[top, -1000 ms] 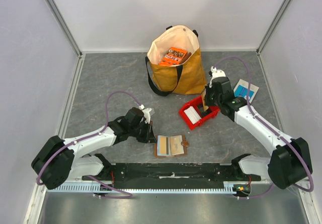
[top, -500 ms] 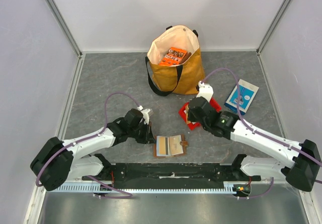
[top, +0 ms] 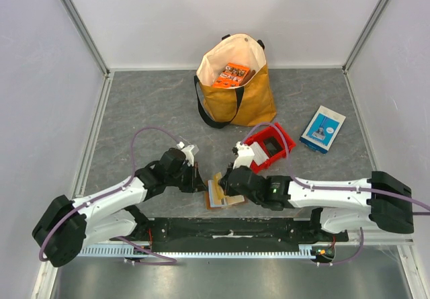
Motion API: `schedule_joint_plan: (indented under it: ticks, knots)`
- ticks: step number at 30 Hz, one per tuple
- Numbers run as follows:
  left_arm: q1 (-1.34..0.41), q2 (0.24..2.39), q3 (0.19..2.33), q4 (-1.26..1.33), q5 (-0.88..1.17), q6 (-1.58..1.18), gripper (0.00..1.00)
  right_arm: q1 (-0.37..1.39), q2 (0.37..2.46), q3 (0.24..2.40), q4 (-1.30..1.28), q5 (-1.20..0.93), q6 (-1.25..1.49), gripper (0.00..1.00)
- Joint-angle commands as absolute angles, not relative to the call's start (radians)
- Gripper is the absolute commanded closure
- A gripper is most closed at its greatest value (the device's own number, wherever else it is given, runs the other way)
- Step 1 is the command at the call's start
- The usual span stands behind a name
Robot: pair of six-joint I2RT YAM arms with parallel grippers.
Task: Put the credit cards into the card holder
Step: Insert the credit card into the card holder.
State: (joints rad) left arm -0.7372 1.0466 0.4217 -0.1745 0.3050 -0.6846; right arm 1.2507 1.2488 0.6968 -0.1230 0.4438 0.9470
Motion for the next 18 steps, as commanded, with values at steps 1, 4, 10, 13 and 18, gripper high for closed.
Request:
schedule_joint_plan:
  ticks: [1,4,10,13,18]
  knots:
    - [-0.738,1.008,0.397,-0.129,0.281,-0.755,0.98,1.325,1.295,0.719,0.020,0.570,1.011,1.00]
    - [-0.739,0.996,0.393,-0.129,0.278,-0.761,0.98,1.362,1.331,0.732,0.021,0.626,1.028,1.00]
    - [-0.738,0.989,0.394,-0.132,0.282,-0.759,0.98,1.393,1.388,0.749,0.020,0.667,1.032,1.00]
    - [-0.738,0.989,0.394,-0.130,0.282,-0.759,0.98,1.399,1.407,0.753,0.021,0.681,1.035,1.00]
    - [-0.738,0.983,0.393,-0.132,0.284,-0.761,0.98,1.411,1.430,0.762,0.006,0.707,1.039,1.00]
